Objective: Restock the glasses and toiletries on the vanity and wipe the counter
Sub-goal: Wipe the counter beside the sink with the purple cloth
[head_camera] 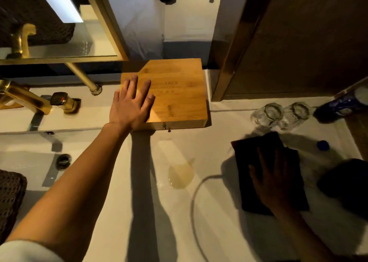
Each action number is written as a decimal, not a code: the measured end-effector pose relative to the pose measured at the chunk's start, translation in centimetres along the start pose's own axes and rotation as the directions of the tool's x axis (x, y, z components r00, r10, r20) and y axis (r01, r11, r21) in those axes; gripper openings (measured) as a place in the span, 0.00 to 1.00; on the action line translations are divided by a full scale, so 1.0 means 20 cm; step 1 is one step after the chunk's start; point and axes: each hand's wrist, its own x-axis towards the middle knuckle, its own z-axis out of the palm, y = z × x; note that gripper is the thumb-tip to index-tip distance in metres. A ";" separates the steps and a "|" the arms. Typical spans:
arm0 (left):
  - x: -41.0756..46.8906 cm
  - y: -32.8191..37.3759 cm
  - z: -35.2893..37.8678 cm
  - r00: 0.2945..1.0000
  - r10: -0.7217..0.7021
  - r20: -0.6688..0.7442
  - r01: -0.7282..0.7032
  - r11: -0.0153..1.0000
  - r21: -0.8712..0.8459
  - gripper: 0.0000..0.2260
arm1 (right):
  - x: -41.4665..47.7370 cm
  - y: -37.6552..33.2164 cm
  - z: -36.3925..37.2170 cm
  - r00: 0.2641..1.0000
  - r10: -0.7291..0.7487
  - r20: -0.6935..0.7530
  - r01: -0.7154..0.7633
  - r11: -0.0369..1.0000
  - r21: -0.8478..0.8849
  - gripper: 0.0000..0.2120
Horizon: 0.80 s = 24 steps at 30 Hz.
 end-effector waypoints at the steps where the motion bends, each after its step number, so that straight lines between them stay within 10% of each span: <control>1: -0.03 0.00 0.01 1.000 -0.010 0.010 0.010 1.000 -0.009 0.29 | 0.00 0.00 0.01 1.000 0.008 0.018 -0.008 1.000 -0.016 0.33; 24: -1.68 -0.16 0.45 0.961 -0.197 0.196 0.203 0.979 -0.009 0.27 | -0.12 -0.36 0.08 0.997 0.007 0.081 -0.008 1.000 0.009 0.34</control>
